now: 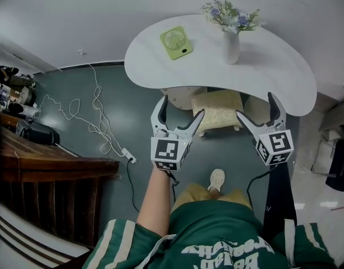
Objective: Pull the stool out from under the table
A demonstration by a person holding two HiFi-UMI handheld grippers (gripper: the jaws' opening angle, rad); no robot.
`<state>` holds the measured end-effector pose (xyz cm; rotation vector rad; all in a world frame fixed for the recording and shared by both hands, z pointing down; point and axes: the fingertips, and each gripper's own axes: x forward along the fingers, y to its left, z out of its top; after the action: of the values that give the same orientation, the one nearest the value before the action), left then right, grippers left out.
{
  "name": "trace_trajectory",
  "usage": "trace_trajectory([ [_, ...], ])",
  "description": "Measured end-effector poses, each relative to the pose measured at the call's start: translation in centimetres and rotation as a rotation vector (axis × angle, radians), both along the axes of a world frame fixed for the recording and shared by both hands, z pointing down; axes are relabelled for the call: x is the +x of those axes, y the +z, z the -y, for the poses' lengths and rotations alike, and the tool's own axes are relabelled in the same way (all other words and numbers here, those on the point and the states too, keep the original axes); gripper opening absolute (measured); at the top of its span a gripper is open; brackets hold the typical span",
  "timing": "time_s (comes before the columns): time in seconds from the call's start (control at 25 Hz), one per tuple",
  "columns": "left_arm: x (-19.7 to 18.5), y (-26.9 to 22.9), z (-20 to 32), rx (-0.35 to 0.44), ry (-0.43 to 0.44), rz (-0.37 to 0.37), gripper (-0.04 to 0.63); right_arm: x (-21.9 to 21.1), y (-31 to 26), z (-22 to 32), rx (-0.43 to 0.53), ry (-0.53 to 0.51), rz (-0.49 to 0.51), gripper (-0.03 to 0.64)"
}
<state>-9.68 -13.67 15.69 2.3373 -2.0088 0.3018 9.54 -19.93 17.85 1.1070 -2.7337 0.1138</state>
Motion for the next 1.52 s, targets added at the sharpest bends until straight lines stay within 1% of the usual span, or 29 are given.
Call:
trace_trajectory([
  [0.16,0.2,1.0,0.1,-0.018,0.022,0.011,0.482,-0.2,1.0,0.1,-0.012,0.004,-0.004,0.541],
  [0.32,-0.1,2.2,-0.1,-0.045,0.024,0.007,0.482,-0.7,2.3,-0.1,-0.033,-0.001,-0.012,0.54],
  [0.6,-1.2,5.6,-0.2,-0.085,0.033,0.005,0.482,-3.2,5.3,-0.4,-0.072,-0.031,-0.036,0.538],
  [0.8,-2.8,8.2,1.4,-0.086,0.051,0.053,0.482,-5.2,8.7,-0.2,-0.114,-0.046,-0.083,0.538],
  [1.0,-4.7,12.2,1.8,-0.13,0.085,0.013,0.48,-7.0,12.0,-0.7,-0.162,-0.034,-0.126,0.538],
  [1.2,-5.8,16.6,2.3,-0.174,0.125,-0.006,0.472,-8.5,15.7,-0.4,-0.193,-0.036,-0.203,0.537],
  [1.4,-6.3,21.2,2.6,-0.216,0.14,-0.027,0.472,-8.5,19.0,0.4,-0.204,-0.012,-0.243,0.537],
  [1.52,-5.6,24.0,2.8,-0.245,0.172,-0.039,0.473,-7.7,21.1,0.5,-0.221,0.007,-0.265,0.537],
])
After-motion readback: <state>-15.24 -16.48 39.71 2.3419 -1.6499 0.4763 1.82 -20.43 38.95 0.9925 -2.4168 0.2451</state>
